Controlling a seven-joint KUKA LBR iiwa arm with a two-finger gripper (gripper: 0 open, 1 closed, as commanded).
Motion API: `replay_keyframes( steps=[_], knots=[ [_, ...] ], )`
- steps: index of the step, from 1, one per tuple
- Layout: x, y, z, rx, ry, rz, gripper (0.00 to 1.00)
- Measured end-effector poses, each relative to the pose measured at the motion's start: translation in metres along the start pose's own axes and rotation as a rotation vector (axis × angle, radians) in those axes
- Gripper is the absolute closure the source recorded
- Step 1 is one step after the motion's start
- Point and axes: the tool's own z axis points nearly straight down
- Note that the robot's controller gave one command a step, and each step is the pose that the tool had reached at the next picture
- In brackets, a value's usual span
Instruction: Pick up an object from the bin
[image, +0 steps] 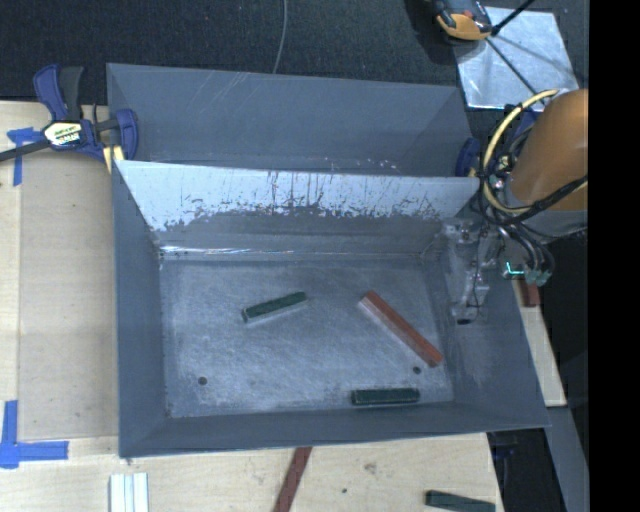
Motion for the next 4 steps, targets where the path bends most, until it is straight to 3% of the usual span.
replay_keyframes(
  steps=[1,2,3,4],
  knots=[
    [-0.002,0.0,-0.005,0.002,-0.008,-0.003,0.0],
    [0.016,0.015,0.046,0.003,-0.014,0.018,0.0],
    [0.029,0.023,0.074,-0.001,0.0,0.032,0.0],
    [0.022,0.05,0.077,0.002,-0.01,0.08,1.0]
  ],
)
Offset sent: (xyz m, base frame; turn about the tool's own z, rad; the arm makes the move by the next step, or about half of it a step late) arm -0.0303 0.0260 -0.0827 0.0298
